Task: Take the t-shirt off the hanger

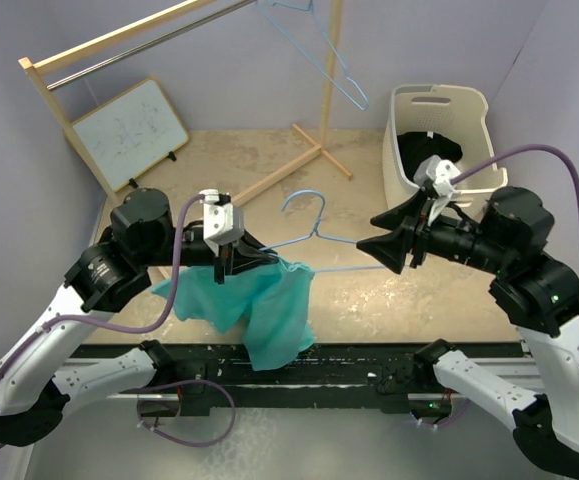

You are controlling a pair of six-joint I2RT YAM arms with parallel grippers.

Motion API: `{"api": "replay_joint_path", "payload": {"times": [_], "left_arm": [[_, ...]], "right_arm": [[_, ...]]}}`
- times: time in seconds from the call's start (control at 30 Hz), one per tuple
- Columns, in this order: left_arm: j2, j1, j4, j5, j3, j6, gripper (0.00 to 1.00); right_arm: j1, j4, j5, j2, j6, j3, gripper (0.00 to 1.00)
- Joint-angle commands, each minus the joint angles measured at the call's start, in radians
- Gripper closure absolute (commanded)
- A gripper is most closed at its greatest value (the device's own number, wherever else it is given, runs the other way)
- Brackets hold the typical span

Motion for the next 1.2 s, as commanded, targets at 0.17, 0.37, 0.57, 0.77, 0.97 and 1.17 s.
{"api": "replay_joint_path", "payload": {"times": [0.17,0.37,0.57,0.77,0.97,1.17], "left_arm": [[0.059,-0.004,0.168,0.060,0.088,0.024,1.00],[0.120,-0.003,0.244,-0.088,0.103,0.038,1.00],[0.266,0.002,0.274,-0.287,0.185,0.018,0.92],[0.197,0.002,0.212,-0.340,0.146,0.011,0.44],[0.029,0.003,0.127,-0.472,0.038,0.006,0.39],[-0.141,0.002,0.140,-0.599,-0.122,-0.032,0.39]], "right_arm": [[-0.003,0.012,-0.027,-0.008,-0.019,-0.036,0.46],[-0.003,-0.007,0.087,-0.021,0.012,-0.053,0.97],[-0.003,-0.017,0.246,-0.037,0.061,-0.026,1.00],[-0.003,-0.117,0.277,-0.022,0.065,0.051,1.00],[-0.003,-0.228,0.298,0.019,0.057,0.089,1.00],[-0.003,-0.232,0.315,0.097,0.054,0.122,1.00]]}}
